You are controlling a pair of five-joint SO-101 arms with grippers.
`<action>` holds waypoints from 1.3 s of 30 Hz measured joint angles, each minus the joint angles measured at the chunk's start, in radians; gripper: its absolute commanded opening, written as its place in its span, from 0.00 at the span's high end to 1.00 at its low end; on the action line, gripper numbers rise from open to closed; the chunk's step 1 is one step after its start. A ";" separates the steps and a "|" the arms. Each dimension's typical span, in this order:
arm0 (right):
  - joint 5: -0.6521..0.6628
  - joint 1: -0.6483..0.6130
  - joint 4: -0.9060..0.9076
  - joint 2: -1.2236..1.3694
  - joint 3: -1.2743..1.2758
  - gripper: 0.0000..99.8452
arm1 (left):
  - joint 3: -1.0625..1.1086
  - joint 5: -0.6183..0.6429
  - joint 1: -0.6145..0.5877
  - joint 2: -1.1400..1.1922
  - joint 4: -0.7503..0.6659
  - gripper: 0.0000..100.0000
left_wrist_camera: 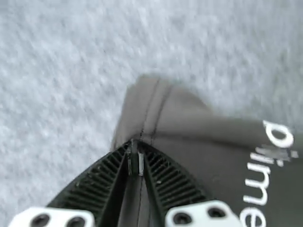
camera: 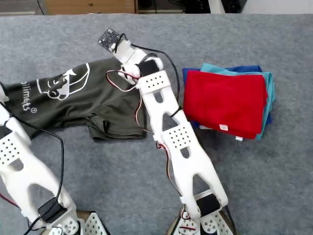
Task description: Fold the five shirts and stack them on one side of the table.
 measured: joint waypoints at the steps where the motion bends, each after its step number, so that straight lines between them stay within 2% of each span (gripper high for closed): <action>1: 0.000 0.000 0.000 0.005 0.000 1.00 | -0.040 0.000 0.000 0.025 0.000 0.98; 8: 0.000 0.000 -0.006 0.020 0.000 1.00 | -0.221 0.005 0.012 0.123 0.000 0.98; 17: 0.000 0.028 0.025 0.023 -0.026 1.00 | -0.321 0.012 0.025 0.170 0.006 0.98; 21: 0.002 0.014 0.123 -0.040 -0.055 1.00 | -0.459 0.012 0.018 0.161 0.167 0.98; 27: 0.002 -0.101 0.270 -0.201 -0.057 1.00 | -0.499 0.008 0.015 0.035 0.494 0.98; 30: 0.002 -0.129 0.276 -0.201 -0.052 1.00 | -0.499 -0.040 0.015 0.032 0.566 0.98; 33: 0.002 -0.126 0.226 -0.152 -0.023 1.00 | -0.477 -0.126 0.015 0.092 0.548 0.98; 35: 0.002 -0.112 0.157 -0.091 -0.009 1.00 | -0.436 -0.176 0.015 0.178 0.482 0.98; 39: 0.000 -0.040 0.052 -0.003 -0.003 1.00 | -0.423 -0.192 -0.005 0.295 0.313 0.98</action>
